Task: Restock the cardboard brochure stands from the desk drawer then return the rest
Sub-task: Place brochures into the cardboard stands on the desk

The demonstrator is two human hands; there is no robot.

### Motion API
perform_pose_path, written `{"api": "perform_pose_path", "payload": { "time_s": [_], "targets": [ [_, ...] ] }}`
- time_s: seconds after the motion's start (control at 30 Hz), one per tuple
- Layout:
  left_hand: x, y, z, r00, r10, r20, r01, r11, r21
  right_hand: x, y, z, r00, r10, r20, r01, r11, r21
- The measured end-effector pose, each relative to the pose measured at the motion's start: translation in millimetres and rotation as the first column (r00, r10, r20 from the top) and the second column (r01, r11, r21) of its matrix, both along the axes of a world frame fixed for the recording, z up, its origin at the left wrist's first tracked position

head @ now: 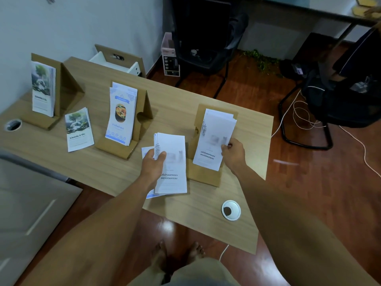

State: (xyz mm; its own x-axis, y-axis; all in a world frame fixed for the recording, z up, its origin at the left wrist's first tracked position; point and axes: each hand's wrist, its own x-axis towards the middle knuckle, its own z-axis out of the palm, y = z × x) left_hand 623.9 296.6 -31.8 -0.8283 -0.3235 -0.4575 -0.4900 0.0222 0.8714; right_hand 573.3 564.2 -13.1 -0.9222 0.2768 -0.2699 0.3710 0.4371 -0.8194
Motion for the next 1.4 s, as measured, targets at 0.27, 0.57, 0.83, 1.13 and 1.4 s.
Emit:
{"api": "perform_pose_path", "payload": {
  "time_s": [0.27, 0.57, 0.83, 1.13, 1.4],
  "targets": [
    [-2, 4, 2, 1.000, -0.026, 0.016, 0.026, 1.000, 0.016, -7, -4, 4, 1.000, -0.028, -0.014, 0.028, 0.999, 0.023],
    [-7, 1, 1, 0.998, -0.039, 0.041, 0.038, 0.999, 0.020, -1, -11, -1, 0.996, 0.068, 0.054, -0.077, 0.979, 0.188],
    [-18, 8, 4, 0.998, -0.033, 0.062, 0.023, 0.987, 0.158, 7, -26, 12, 0.995, -0.046, 0.086, 0.009, 0.923, 0.384],
    [-34, 29, 31, 1.000, -0.006, 0.015, 0.000, 0.934, 0.358, 6, -49, 21, 0.973, 0.204, 0.103, -0.155, 0.921, -0.357],
    [-34, 27, 32, 0.998, -0.054, 0.033, 0.039, 0.939, 0.342, 10, -36, 13, 0.960, 0.201, 0.193, -0.090, 0.881, -0.465]
  ]
}}
